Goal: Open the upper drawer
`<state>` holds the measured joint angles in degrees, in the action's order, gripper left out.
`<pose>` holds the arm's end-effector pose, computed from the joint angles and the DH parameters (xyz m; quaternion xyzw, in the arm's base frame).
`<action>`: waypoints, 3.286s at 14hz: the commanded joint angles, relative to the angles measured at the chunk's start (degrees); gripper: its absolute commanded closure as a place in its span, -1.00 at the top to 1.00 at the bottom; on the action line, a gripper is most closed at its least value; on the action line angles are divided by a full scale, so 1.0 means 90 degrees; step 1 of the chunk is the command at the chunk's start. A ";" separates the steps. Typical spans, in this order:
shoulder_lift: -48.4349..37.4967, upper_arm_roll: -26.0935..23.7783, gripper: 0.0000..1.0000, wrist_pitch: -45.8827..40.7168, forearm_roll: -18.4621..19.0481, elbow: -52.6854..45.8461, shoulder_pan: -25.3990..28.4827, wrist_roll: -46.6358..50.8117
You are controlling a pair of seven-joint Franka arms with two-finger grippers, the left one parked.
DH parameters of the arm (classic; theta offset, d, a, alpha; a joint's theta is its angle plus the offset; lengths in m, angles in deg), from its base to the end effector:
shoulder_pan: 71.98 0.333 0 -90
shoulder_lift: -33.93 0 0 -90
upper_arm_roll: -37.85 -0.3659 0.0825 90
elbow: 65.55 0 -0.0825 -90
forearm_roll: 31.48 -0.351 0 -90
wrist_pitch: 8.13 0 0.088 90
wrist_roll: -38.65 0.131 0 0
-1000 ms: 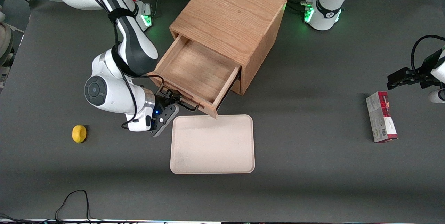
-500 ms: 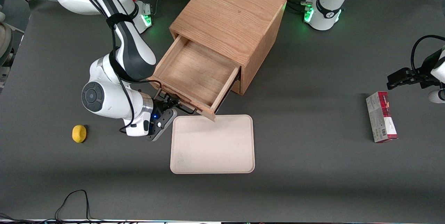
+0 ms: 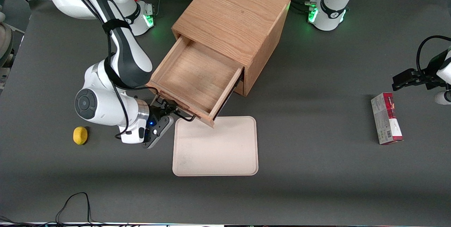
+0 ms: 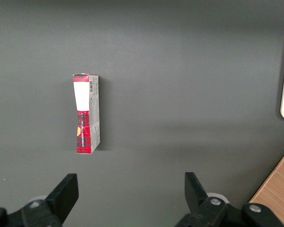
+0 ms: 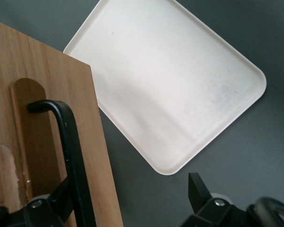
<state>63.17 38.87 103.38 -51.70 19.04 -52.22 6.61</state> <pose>0.6426 0.2531 0.4160 -0.9185 -0.3622 0.0014 0.1589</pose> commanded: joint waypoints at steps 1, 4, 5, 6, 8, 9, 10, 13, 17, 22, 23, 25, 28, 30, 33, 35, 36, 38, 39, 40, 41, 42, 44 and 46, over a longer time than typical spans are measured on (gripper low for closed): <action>0.0197 -0.0025 1.00 -0.0172 -0.0078 -0.0344 -0.0124 -0.0209; 0.0353 -0.0025 1.00 -0.0417 -0.0087 -0.0667 -0.0202 -0.0209; 0.0373 -0.0025 1.00 -0.0437 -0.0087 -0.0677 -0.0251 -0.0209; 0.0383 -0.0025 1.00 -0.0437 -0.0087 -0.0697 -0.0261 -0.0219; 0.0393 -0.0025 1.00 -0.0437 -0.0087 -0.0726 -0.0300 -0.0219; 0.0412 -0.0025 1.00 -0.0446 -0.0097 -0.0774 -0.0310 -0.0248; 0.0422 -0.0035 1.00 -0.0447 -0.0097 -0.0785 -0.0349 -0.0248; 0.0441 -0.0045 1.00 -0.0456 -0.0107 -0.0843 -0.0408 -0.0277; 0.0626 -0.0055 1.00 -0.0758 -0.0117 -0.1252 -0.0505 -0.0277; 0.0695 -0.0064 1.00 -0.0925 -0.0117 -0.1478 -0.0593 -0.0277; 0.0686 -0.0064 1.00 -0.0993 -0.0117 -0.1488 -0.0593 -0.0277; 0.0647 -0.0064 1.00 -0.1129 -0.0117 -0.1527 -0.0593 -0.0268; 0.0598 -0.0074 1.00 -0.1218 -0.0117 -0.1527 -0.0584 -0.0238; 0.0578 -0.0074 1.00 -0.1237 -0.0126 -0.1527 -0.0583 -0.0209; 0.0529 -0.0074 1.00 -0.1588 -0.0117 -0.1673 -0.0583 -0.0189; 0.0481 -0.0045 1.00 -0.1842 -0.0097 -0.1819 -0.0583 -0.0170; 0.0461 -0.0035 1.00 -0.1959 -0.0078 -0.1868 -0.0593 -0.0170; 0.0315 -0.0016 1.00 -0.2058 -0.0019 -0.1888 -0.0603 -0.0170; 0.0141 0.0052 1.00 -0.2058 0.0039 -0.1840 -0.0603 -0.0170; 0.0023 0.0217 1.00 -0.2135 0.0107 -0.1791 -0.0584 -0.0112; -0.0065 0.0364 1.00 -0.2339 0.0156 -0.1771 -0.0574 -0.0015; -0.0144 0.0510 1.00 -0.2515 0.0321 -0.1761 -0.0554 0.0073; -0.0426 0.0658 1.00 -0.2769 0.0605 -0.1606 -0.0544 0.0569; -0.0894 0.0901 1.00 -0.3004 0.0820 -0.1217 -0.0525 0.1156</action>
<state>60.42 45.51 77.68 -46.67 3.02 -57.46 11.82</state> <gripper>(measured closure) 0.000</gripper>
